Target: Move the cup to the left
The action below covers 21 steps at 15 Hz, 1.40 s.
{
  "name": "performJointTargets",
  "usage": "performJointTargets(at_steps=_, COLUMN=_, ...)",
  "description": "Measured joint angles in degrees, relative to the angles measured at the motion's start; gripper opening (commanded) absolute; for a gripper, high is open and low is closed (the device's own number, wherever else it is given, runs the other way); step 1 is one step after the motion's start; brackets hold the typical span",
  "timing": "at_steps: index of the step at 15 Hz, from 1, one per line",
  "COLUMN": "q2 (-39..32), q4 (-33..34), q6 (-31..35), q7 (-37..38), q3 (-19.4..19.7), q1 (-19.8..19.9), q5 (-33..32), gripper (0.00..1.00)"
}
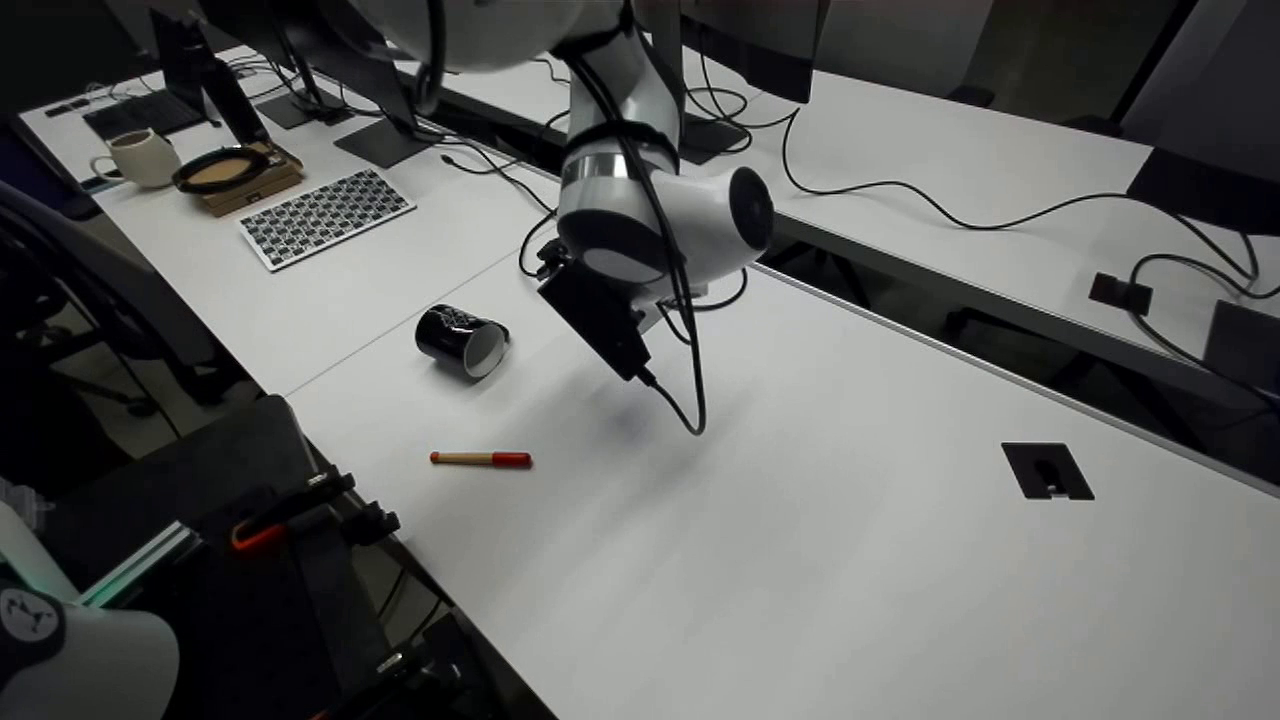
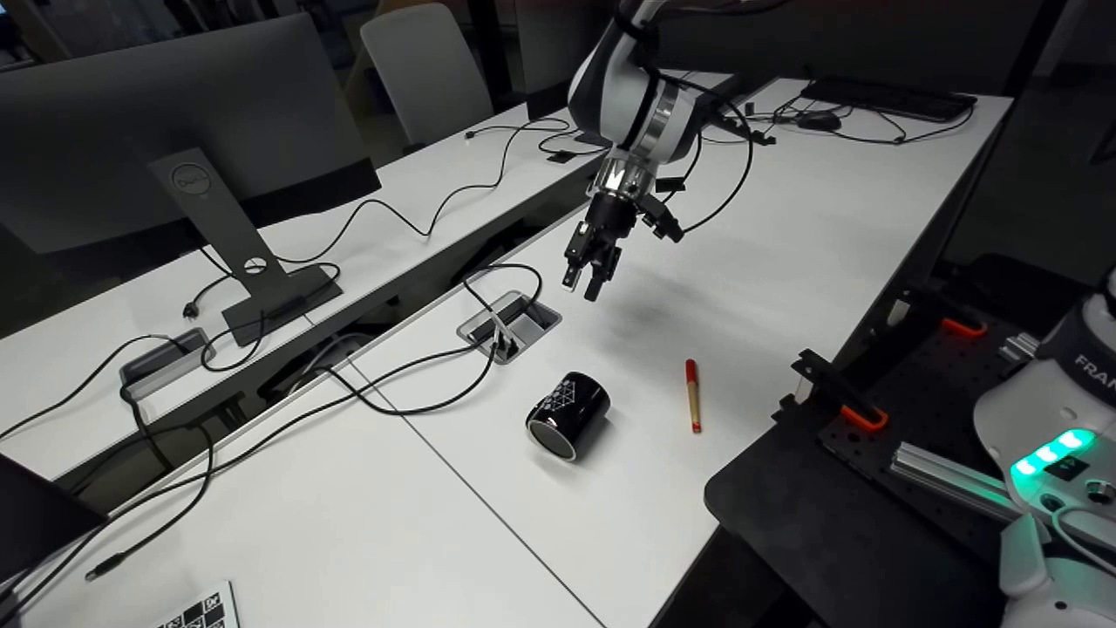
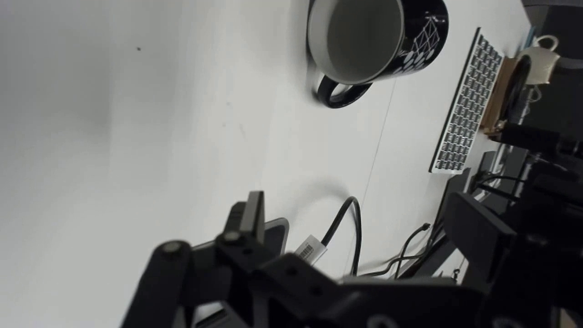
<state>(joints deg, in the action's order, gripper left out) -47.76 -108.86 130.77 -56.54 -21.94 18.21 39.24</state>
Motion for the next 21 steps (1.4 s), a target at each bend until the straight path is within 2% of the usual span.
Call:
performJointTargets(at_steps=8, q2=18.2, q4=-18.5, q6=23.0, q7=-3.6, q3=0.3, q1=-3.7, q5=6.5, gripper=1.00)
performJointTargets(at_steps=13, q2=26.7, q4=-28.4, q6=36.3, q7=-3.3, q3=-0.4, q1=-5.0, q5=11.3, gripper=1.00)
performJointTargets(at_steps=21, q2=34.2, q4=-39.2, q6=49.2, q7=-1.2, q3=-2.9, q1=-5.3, q5=20.3, gripper=1.00)
